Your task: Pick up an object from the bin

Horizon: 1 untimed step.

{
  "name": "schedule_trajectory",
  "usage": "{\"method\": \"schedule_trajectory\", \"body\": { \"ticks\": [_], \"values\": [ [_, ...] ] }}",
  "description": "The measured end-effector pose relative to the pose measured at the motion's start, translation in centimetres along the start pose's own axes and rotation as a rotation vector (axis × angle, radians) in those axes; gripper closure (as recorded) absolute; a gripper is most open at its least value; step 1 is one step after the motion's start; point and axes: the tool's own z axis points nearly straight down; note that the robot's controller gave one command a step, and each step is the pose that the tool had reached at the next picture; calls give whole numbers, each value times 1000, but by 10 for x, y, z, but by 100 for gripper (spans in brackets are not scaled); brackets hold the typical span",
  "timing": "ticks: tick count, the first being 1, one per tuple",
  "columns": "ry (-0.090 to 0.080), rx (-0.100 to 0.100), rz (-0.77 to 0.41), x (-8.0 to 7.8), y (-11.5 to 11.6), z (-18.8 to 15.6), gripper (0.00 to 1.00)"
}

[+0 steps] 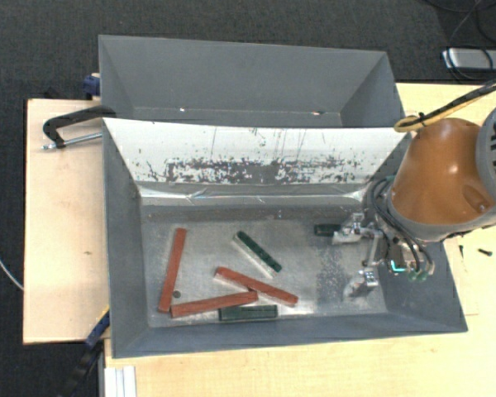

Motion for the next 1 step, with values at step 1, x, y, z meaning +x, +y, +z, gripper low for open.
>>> {"method": "schedule_trajectory", "body": {
  "ticks": [1],
  "values": [
    [-5,1,-1,-1,0,-3,0]
  ]
}}
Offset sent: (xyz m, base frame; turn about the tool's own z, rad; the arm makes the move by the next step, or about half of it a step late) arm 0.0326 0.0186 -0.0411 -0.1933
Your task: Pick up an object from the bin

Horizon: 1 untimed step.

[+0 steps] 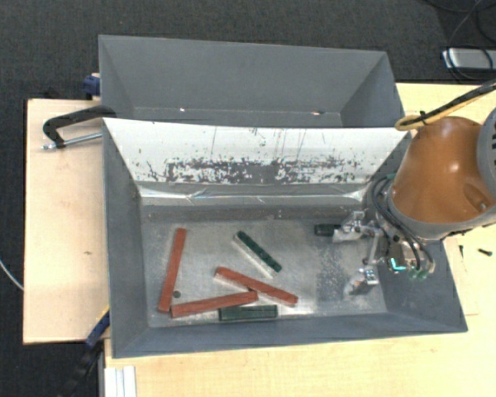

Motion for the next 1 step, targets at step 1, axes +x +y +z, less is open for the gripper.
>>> {"method": "schedule_trajectory", "body": {
  "ticks": [1],
  "values": [
    [-8,2,-88,-16,8,17,0]
  ]
}}
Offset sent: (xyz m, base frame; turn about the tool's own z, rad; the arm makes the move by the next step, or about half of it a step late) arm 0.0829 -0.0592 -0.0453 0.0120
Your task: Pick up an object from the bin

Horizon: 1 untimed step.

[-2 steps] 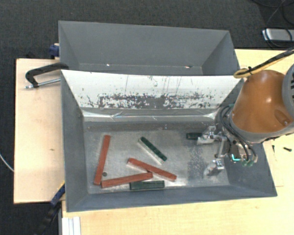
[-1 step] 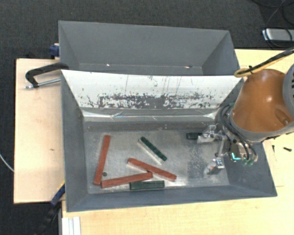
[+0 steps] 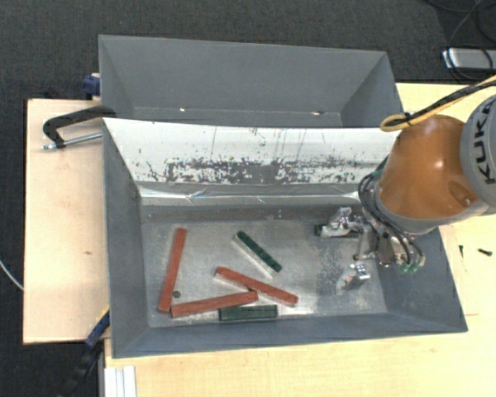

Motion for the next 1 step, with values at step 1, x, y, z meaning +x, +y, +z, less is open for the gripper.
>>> {"method": "schedule_trajectory", "body": {
  "ticks": [1],
  "values": [
    [1,-4,-30,-33,-28,17,0]
  ]
}}
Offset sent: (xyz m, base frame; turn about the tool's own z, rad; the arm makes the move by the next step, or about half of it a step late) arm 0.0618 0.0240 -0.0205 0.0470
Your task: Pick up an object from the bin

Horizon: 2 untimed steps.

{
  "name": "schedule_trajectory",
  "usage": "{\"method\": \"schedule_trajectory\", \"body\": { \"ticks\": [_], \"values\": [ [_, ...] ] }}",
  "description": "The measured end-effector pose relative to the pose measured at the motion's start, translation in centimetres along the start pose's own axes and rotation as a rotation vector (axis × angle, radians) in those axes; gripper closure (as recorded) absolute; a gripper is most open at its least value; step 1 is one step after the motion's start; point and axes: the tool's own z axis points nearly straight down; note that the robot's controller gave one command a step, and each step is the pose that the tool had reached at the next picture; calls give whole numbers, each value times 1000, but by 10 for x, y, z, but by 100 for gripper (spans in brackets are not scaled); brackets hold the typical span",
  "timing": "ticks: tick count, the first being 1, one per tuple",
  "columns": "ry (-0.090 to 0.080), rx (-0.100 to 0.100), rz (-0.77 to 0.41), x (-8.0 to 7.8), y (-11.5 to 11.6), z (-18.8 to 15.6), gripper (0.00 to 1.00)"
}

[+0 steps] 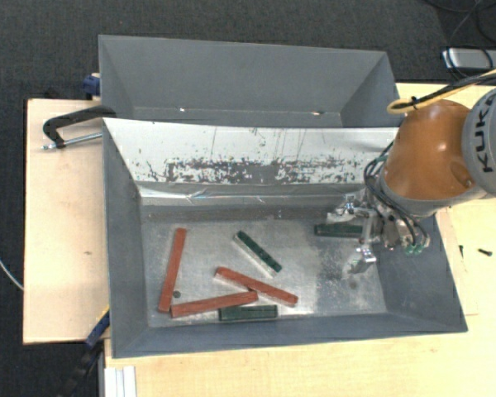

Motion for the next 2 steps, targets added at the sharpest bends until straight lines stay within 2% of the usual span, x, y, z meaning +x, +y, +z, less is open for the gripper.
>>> {"method": "schedule_trajectory", "body": {
  "ticks": [1,2],
  "values": [
    [-2,8,138,-13,-11,1,0],
    [1,4,-53,-27,4,21,100]
  ]
}}
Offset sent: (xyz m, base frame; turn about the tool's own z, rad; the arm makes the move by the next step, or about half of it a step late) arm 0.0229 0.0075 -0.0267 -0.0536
